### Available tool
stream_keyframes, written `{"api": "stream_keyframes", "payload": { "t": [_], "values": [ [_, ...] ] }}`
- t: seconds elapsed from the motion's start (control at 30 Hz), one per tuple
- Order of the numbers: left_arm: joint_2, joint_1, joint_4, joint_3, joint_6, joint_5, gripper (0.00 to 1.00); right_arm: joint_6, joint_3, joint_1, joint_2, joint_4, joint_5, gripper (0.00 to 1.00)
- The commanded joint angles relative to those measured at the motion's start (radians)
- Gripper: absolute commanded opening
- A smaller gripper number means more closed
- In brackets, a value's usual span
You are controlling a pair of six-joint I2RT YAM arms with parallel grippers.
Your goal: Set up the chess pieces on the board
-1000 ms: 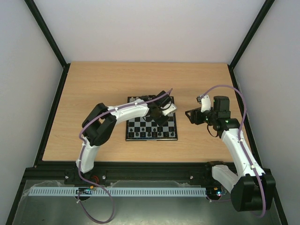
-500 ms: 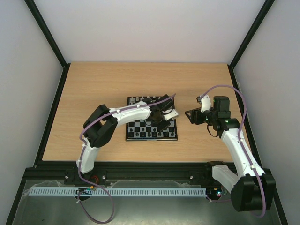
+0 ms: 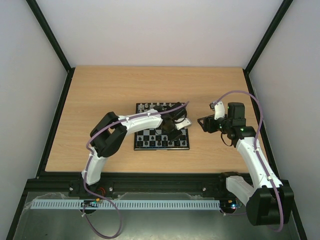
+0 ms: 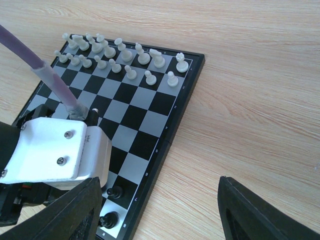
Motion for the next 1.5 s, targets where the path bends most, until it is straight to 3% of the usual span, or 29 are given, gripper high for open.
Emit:
{"api": "stream_keyframes", "payload": {
  "t": [0.0, 0.43, 0.73, 1.07, 1.13, 1.17, 1.2, 1.47],
  "values": [
    [0.020, -0.010, -0.034, 0.030, 0.002, -0.014, 0.23, -0.007, -0.004, -0.005, -0.006, -0.014, -0.006, 0.64],
    [-0.057, -0.001, -0.005, 0.016, -0.019, -0.079, 0.32, -0.004, -0.004, -0.005, -0.003, -0.013, -0.010, 0.64],
    [-0.297, 0.039, 0.049, -0.068, -0.053, -0.088, 0.41, 0.001, 0.003, -0.004, -0.009, -0.011, -0.035, 0.67],
    [-0.584, 0.147, 0.060, -0.166, -0.116, -0.228, 0.62, -0.006, 0.113, -0.004, -0.044, -0.079, -0.003, 0.72],
    [-0.635, 0.172, 0.064, -0.181, -0.138, -0.272, 0.75, 0.034, 0.137, -0.005, -0.055, -0.079, 0.060, 0.86],
    [-0.663, 0.186, 0.069, -0.194, -0.146, -0.289, 0.91, 0.065, 0.147, -0.004, -0.060, -0.082, 0.088, 0.93],
    [-0.700, 0.198, 0.078, -0.209, -0.160, -0.315, 0.98, 0.076, 0.158, -0.004, -0.066, -0.083, 0.099, 0.98],
    [-0.915, 0.300, 0.145, -0.360, -0.267, -0.542, 0.99, 0.214, 0.206, -0.004, -0.099, -0.055, 0.269, 0.99]
  ]
}}
